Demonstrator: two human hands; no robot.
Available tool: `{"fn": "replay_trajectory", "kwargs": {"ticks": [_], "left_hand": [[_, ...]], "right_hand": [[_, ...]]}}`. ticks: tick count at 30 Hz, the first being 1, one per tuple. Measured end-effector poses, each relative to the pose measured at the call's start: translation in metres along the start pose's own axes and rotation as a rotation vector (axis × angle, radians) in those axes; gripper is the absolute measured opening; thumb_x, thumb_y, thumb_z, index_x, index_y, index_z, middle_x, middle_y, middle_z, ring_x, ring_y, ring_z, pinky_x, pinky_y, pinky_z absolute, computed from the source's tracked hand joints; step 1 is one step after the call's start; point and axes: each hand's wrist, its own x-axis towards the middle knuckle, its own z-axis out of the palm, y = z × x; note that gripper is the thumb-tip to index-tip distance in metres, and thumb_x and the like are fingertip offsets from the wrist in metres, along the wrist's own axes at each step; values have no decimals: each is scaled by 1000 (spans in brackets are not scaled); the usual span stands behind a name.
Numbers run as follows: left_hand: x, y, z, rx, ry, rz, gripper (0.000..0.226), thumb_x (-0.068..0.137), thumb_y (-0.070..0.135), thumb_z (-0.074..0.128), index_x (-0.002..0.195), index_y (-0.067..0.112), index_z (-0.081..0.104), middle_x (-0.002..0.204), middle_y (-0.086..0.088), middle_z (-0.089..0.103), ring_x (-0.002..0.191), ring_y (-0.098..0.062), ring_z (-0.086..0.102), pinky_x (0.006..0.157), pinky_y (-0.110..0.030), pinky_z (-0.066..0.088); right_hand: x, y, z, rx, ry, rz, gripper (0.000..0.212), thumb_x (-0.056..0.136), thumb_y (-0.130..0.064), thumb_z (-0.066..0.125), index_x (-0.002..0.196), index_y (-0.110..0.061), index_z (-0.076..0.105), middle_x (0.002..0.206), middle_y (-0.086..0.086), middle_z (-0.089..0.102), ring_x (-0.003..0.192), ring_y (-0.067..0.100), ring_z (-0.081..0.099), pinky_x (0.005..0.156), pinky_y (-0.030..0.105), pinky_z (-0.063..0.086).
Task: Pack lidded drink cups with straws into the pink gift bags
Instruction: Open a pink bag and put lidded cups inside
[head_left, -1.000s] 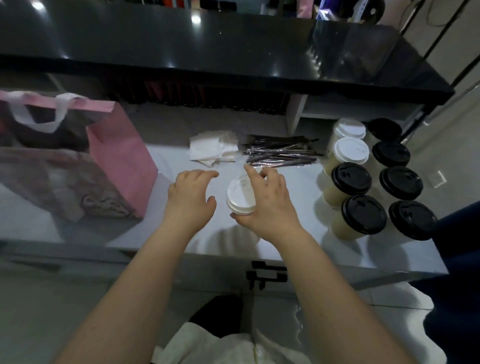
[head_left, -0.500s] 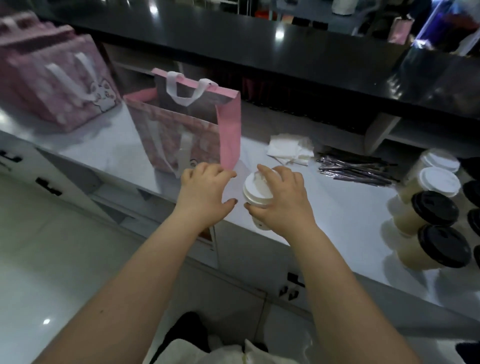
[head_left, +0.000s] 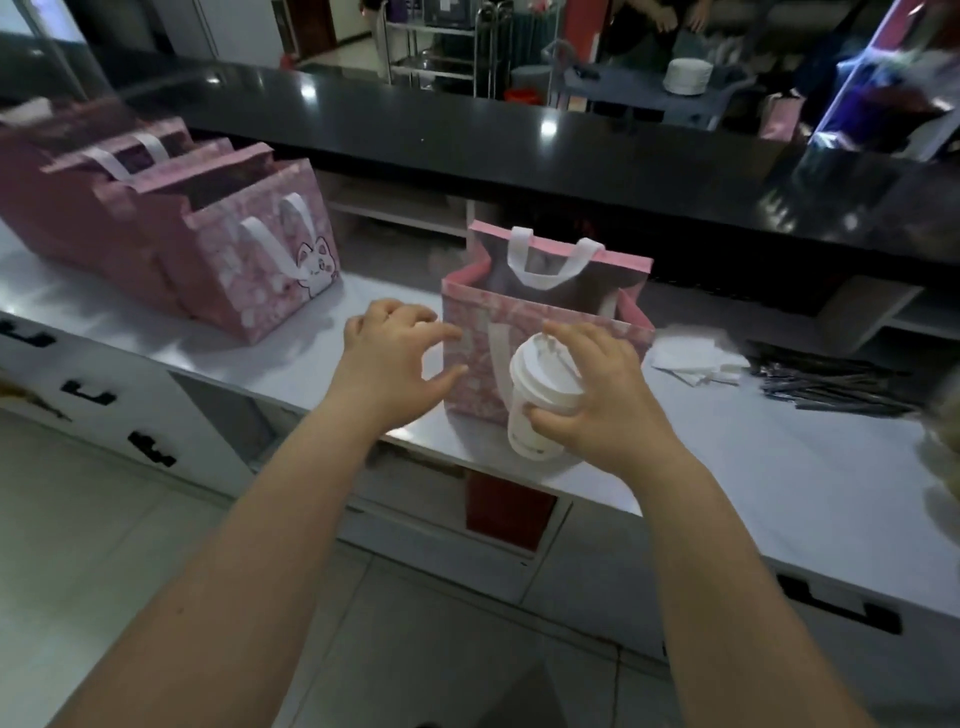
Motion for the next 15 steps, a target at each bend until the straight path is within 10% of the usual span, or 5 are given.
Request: {"fn": "replay_trajectory", "kwargs": {"ticks": [15], "left_hand": [[142, 34, -20, -142, -181, 239, 30, 90, 25, 63, 120, 24, 63, 111, 0, 59, 102, -19, 50, 86, -39, 46]], "right_hand": [[111, -21, -68, -152, 245, 60, 85, 79, -49, 71, 149, -30, 28, 144, -5, 32, 131, 19, 28, 103, 32, 30]]}}
